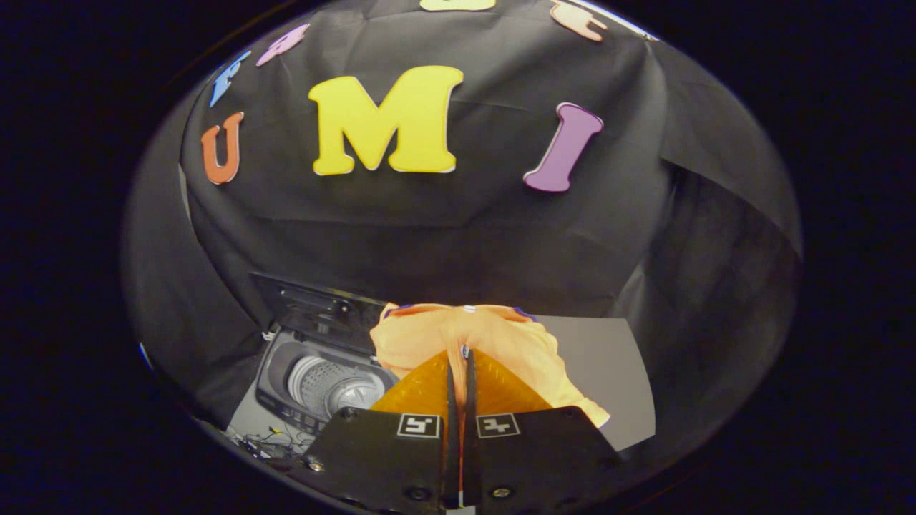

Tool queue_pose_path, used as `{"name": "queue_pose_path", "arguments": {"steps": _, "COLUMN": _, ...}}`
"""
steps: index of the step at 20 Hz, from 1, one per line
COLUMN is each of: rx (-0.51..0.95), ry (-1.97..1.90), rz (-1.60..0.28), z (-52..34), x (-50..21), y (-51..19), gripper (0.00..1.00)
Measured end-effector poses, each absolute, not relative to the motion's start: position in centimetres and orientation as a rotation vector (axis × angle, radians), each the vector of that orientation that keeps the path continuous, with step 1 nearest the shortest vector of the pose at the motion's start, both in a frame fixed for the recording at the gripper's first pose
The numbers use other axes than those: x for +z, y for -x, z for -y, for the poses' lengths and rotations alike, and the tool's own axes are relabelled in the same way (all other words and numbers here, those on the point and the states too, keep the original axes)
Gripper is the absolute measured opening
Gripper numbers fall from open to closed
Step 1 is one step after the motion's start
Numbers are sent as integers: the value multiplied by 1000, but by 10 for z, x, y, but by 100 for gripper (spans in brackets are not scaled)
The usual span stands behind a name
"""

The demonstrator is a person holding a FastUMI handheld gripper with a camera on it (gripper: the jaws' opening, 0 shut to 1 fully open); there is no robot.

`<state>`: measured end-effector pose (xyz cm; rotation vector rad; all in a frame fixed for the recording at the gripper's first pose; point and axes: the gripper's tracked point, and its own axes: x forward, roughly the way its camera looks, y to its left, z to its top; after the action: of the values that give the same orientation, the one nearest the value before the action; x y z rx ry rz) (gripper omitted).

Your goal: Put the clothes into the washing machine and then close the washing machine lid.

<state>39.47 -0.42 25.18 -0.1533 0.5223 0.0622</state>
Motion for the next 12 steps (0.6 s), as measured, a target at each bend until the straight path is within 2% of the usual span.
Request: {"name": "queue_pose_path", "arguments": {"steps": 12, "rx": 265, "ry": 241, "rz": -489, "z": -135, "x": 265, "y": -393, "gripper": 5}}
